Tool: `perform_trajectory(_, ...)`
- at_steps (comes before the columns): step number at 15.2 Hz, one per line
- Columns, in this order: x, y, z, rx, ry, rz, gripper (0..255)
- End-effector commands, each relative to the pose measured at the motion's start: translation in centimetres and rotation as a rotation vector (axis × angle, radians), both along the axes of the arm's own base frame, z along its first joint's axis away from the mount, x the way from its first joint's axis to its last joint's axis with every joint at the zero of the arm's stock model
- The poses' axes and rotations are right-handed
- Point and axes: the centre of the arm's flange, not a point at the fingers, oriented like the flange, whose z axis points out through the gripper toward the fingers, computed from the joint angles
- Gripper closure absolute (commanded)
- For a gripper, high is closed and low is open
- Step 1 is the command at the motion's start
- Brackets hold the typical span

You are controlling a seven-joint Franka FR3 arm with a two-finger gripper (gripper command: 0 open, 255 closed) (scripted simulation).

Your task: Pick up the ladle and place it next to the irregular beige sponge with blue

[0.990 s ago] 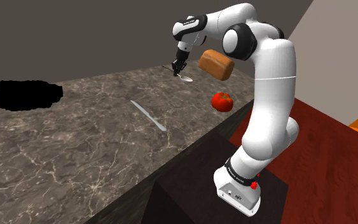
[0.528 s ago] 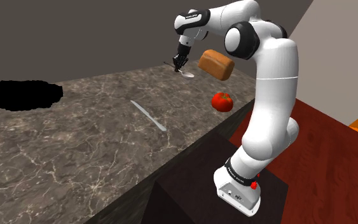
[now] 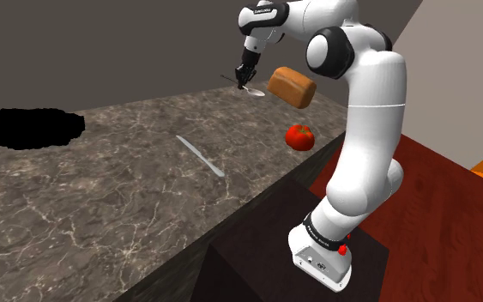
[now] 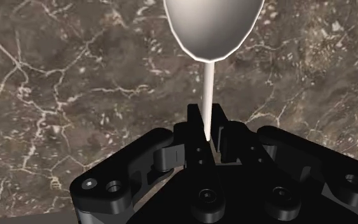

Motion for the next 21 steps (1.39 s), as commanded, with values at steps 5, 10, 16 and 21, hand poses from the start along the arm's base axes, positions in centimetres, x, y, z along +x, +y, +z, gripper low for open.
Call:
perform_trajectory(5, 0.0, 0.0, 3.2, 0.0, 0.0, 0.0, 255)
perform_trajectory(10, 0.0, 0.0, 5.9, 0.0, 0.0, 0.0, 255)
perform_trajectory(16, 0.0, 0.0, 9.0, 0.0, 0.0, 0.0, 255)
perform_trajectory(21, -1.4, 6.4, 9.0, 0.0, 0.0, 0.0, 255)
